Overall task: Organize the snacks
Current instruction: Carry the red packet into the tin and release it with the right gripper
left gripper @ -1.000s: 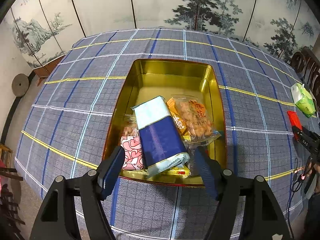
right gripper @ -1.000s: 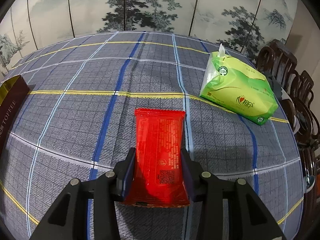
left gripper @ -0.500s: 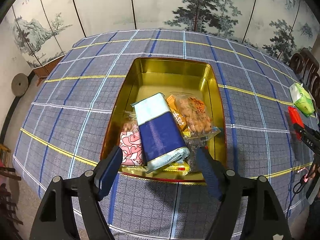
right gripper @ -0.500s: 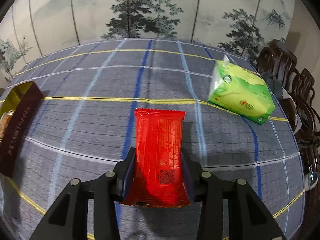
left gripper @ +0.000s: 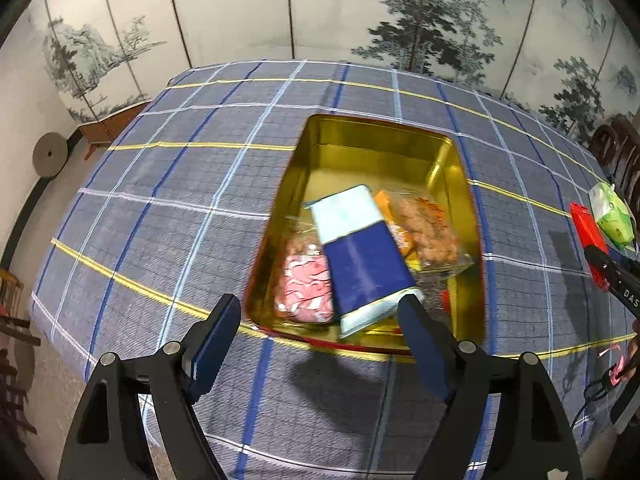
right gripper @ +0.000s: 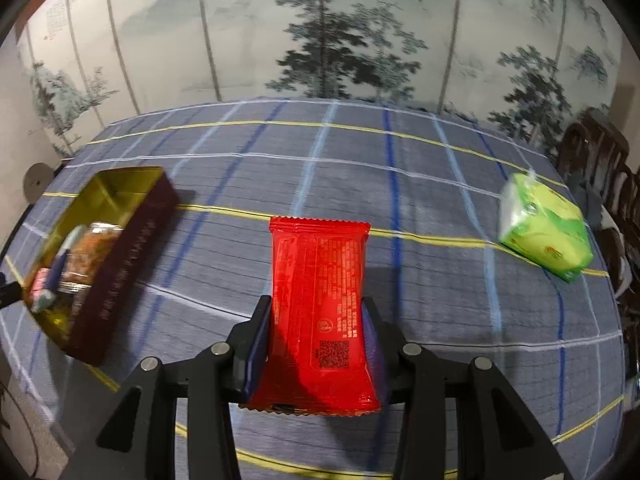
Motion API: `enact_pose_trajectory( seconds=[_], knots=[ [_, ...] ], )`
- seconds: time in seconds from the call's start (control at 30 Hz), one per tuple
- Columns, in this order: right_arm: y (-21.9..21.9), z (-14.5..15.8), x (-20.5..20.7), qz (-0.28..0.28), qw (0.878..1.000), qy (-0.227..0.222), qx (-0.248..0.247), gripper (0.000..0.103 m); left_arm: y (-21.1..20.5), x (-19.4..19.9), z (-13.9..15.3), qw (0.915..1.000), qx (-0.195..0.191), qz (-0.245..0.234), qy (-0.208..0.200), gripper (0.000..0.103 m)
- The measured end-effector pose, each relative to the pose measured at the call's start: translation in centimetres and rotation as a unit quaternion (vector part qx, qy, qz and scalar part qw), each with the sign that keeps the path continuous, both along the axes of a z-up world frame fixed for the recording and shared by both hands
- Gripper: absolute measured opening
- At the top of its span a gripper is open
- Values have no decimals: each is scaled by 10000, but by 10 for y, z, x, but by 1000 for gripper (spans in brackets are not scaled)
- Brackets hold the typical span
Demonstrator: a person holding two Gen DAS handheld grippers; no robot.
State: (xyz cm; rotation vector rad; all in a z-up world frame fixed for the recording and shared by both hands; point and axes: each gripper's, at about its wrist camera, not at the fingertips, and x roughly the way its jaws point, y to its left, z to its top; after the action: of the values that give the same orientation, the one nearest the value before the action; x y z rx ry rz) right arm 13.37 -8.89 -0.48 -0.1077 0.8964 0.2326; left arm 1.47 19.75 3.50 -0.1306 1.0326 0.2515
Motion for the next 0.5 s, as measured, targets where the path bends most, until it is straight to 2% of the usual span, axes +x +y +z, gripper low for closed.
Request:
enact_pose_trajectory(
  seconds=[0.23, 0.5],
  knots=[
    [58, 12, -7, 476, 9987, -36, 188, 43, 20, -11, -1, 9998, 29, 205, 7, 78],
    [123, 10, -16, 994, 9946, 41, 307, 43, 41, -24, -1, 9990, 111, 431, 44, 78]
  ],
)
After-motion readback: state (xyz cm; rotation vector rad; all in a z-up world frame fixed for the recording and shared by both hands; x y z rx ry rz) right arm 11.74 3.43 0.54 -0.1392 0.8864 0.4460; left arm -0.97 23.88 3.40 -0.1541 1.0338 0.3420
